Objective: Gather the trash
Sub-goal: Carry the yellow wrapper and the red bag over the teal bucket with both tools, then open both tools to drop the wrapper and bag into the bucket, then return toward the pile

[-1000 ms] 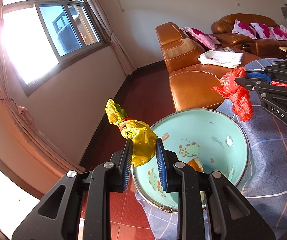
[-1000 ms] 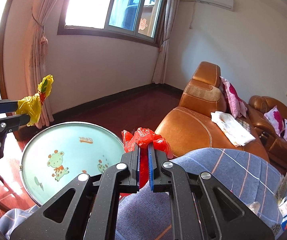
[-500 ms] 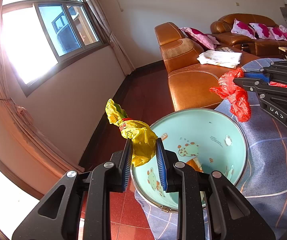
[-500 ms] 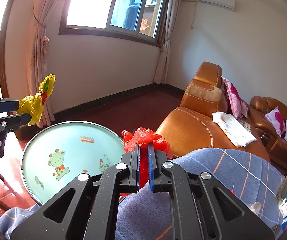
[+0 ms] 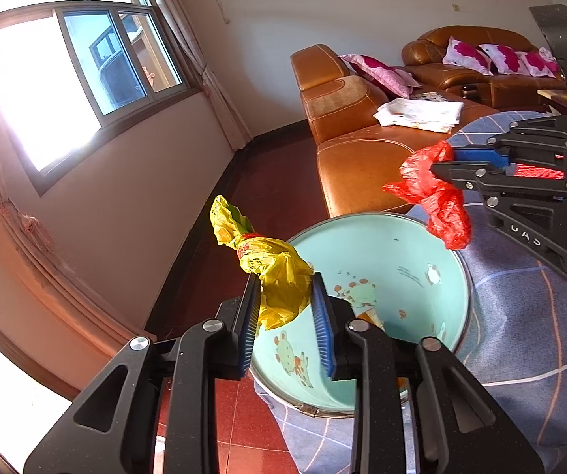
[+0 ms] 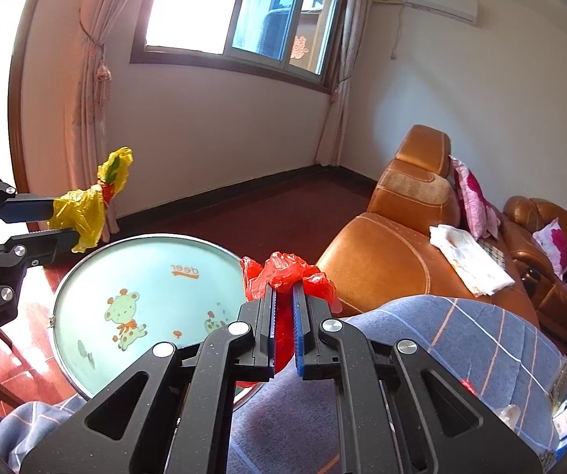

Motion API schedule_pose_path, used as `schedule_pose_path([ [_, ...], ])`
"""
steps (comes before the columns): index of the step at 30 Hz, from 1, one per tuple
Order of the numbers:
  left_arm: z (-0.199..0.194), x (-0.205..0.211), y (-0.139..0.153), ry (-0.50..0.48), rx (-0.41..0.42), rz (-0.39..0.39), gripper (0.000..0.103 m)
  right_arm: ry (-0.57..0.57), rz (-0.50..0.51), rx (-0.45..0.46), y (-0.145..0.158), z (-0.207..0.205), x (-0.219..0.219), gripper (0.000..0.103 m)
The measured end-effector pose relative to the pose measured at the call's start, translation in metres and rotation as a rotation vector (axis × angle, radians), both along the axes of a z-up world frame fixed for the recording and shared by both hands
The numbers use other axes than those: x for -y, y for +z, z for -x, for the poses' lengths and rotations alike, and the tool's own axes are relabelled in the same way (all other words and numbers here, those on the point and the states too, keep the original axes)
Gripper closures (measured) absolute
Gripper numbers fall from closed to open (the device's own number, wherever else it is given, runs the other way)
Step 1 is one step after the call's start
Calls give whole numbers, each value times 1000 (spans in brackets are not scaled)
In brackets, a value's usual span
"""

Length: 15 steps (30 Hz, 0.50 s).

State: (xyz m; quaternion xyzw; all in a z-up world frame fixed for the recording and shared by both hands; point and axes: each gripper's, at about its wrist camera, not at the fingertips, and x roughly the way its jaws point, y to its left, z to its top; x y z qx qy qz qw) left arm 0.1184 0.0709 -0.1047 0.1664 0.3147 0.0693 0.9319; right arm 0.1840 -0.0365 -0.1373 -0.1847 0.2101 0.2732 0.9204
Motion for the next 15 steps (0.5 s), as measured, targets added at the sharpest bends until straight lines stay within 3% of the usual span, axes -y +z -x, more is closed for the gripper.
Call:
schedule_pose_path([
  [1, 1, 0, 1, -5, 0, 0, 75, 5, 1, 3, 1, 0, 0, 94],
  [3, 1, 2, 0, -7, 1, -4, 69, 15, -7, 6, 2, 2, 1, 75],
  [4, 2, 3, 1, -9, 2, -2, 67, 19, -16, -1, 2, 2, 2, 72],
  [6, 2, 3, 2, -3, 8, -3, 54, 11, -23, -7, 2, 0, 5, 72],
  [9, 2, 3, 2, 2, 15, -9, 49, 4, -32, -9, 2, -1, 6, 70],
  [11, 2, 1, 3, 18, 21, -6, 38, 2, -32, -4, 3, -1, 5, 68],
  [15, 3, 0, 6, 22, 24, -4, 37, -29, -42, 46, 9, 5, 7, 56],
])
